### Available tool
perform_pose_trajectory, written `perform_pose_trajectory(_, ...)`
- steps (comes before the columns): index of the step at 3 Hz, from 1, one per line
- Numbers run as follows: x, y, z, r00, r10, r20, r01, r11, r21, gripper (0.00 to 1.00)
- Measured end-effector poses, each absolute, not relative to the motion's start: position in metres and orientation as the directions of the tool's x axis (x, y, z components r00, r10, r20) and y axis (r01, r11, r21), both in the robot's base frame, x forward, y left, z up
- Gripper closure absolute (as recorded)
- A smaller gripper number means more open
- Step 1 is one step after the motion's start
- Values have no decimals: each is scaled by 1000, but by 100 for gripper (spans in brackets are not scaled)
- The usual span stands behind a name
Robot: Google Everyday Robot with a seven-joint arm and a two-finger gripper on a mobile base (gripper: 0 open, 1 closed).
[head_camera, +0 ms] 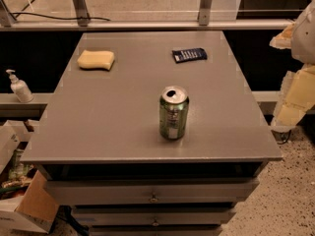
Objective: Move sponge near rxbar blueberry
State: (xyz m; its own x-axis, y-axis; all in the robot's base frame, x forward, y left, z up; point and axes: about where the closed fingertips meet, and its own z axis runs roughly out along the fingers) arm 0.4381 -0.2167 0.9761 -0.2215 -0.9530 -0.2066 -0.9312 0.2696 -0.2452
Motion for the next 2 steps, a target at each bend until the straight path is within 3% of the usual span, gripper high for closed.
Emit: perform_pose_trajectory(2, 444, -214, 979, -191, -955, -226, -935, 247, -254, 0)
